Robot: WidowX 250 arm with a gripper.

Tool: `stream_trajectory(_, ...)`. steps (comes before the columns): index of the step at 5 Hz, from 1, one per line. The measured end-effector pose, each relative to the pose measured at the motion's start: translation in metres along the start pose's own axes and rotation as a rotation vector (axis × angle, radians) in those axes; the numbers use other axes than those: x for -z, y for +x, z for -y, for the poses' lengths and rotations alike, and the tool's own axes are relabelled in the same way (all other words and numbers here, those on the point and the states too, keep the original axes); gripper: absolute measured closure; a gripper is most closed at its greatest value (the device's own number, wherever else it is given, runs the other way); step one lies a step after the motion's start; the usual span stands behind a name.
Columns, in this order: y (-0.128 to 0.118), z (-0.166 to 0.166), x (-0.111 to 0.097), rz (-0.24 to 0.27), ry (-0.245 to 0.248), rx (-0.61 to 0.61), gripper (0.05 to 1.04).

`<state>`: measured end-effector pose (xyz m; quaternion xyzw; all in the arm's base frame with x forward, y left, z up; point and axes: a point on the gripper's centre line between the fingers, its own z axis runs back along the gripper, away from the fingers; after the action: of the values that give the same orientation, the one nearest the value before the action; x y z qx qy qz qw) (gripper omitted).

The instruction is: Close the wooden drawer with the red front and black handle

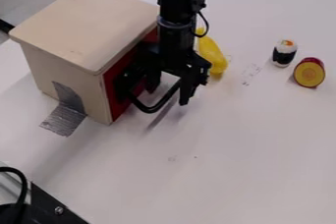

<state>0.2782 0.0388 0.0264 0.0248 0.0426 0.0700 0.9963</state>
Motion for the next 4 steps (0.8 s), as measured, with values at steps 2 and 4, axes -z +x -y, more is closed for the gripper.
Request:
stream_trajectory(2,-0.006,0.017,-0.054,0.110,-0.038,0.041,0.085)
stream_trajectory(4,-0.013,0.046,-0.083,0.128,-0.093,0.110,0.086)
